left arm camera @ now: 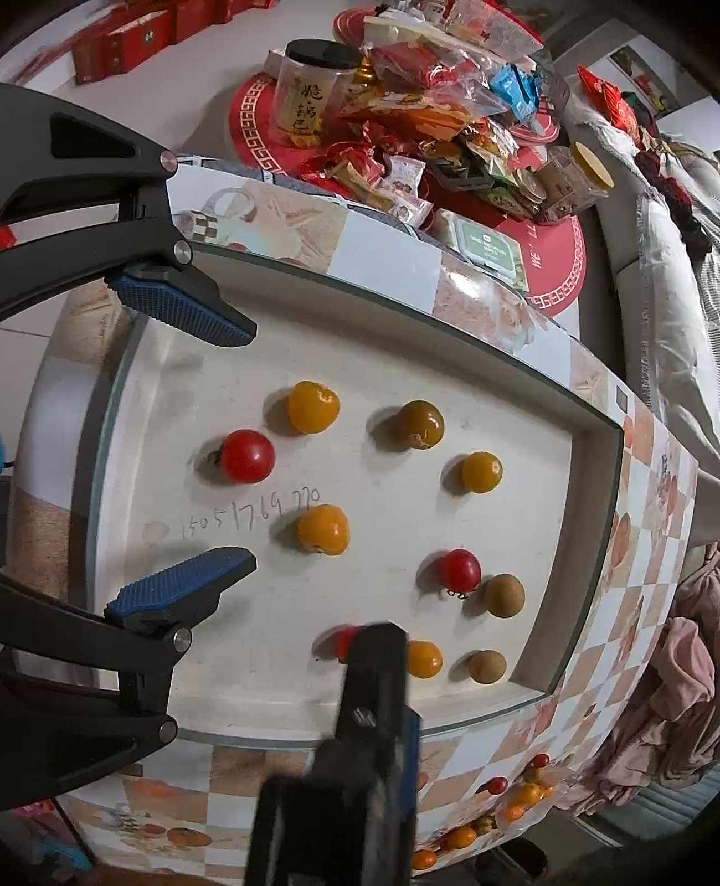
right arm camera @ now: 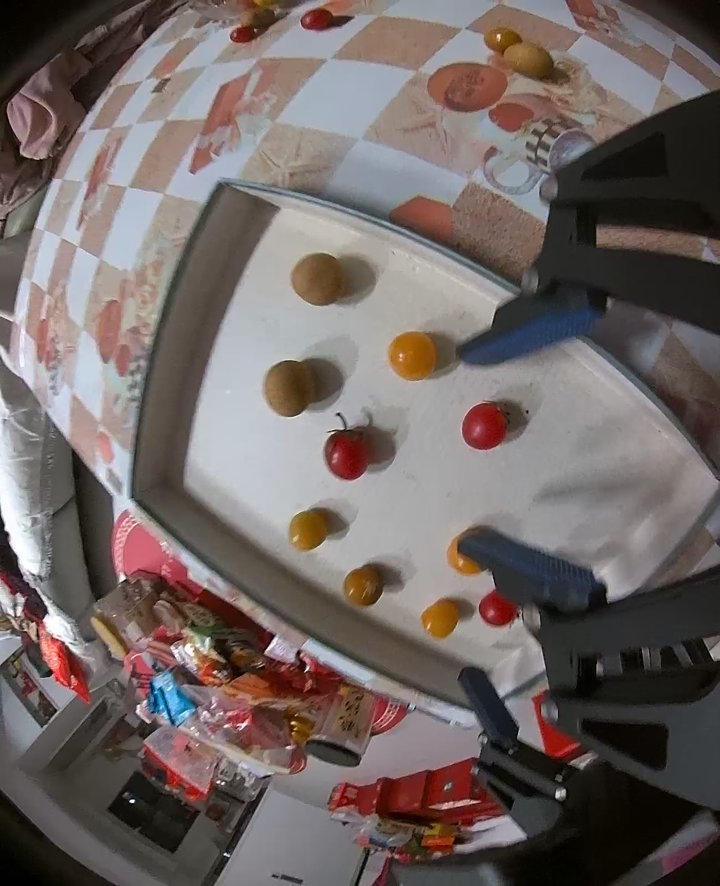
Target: Organize fruits
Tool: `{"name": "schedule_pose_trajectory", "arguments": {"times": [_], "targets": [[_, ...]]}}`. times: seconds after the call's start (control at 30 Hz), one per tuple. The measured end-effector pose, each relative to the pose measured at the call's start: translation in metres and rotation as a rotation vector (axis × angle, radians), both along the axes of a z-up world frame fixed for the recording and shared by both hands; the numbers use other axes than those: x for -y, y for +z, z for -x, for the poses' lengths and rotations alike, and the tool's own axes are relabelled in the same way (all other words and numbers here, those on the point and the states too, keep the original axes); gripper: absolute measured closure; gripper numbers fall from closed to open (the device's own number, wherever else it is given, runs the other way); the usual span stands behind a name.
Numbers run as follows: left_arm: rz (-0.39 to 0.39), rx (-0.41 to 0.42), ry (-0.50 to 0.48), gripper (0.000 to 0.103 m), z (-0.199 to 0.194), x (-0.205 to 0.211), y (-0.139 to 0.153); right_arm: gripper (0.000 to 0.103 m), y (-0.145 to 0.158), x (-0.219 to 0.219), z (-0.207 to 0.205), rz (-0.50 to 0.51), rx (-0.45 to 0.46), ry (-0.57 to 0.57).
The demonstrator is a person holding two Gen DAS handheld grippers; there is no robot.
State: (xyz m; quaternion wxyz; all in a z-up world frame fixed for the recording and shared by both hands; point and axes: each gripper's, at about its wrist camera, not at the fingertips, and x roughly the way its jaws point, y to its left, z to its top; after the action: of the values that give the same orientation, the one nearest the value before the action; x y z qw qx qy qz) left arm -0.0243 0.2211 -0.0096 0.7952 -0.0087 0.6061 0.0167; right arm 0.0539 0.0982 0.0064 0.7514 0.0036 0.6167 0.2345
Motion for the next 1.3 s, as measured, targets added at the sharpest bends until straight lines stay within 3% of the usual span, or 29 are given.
{"name": "schedule_pose_trajectory", "arguments": {"times": [0.13,0.17,0.2,0.23,0.3,0.53,0.83,1.3], "targets": [[0.005,-0.019,-0.011,0.027,0.004,0.003,0.005,0.021,0.014,0.006,0.003,0.042,0.015,-0.025],[0.004,-0.017,-0.015,0.023,0.005,0.003,0.006,0.020,0.014,0.008,0.003,0.054,0.012,-0.032],[0.006,-0.016,-0.017,0.005,0.005,0.004,0.009,0.019,0.015,0.010,0.004,0.064,0.010,-0.038],[0.010,-0.009,-0.016,0.000,0.006,0.003,0.011,0.019,0.015,0.013,0.005,0.080,0.006,-0.043],[0.017,0.001,-0.022,0.000,0.008,0.003,0.017,0.012,0.015,0.016,0.007,0.107,0.001,-0.049],[0.006,-0.037,-0.038,0.000,0.011,0.005,0.024,0.011,0.022,0.021,0.014,0.157,-0.009,-0.044],[-0.015,-0.019,-0.042,0.000,0.016,0.003,0.048,0.010,0.040,0.018,0.022,0.203,0.010,-0.043],[-0.006,-0.054,-0.073,0.000,0.024,0.006,0.067,0.010,0.063,0.016,0.037,0.216,-0.003,-0.032]]}}
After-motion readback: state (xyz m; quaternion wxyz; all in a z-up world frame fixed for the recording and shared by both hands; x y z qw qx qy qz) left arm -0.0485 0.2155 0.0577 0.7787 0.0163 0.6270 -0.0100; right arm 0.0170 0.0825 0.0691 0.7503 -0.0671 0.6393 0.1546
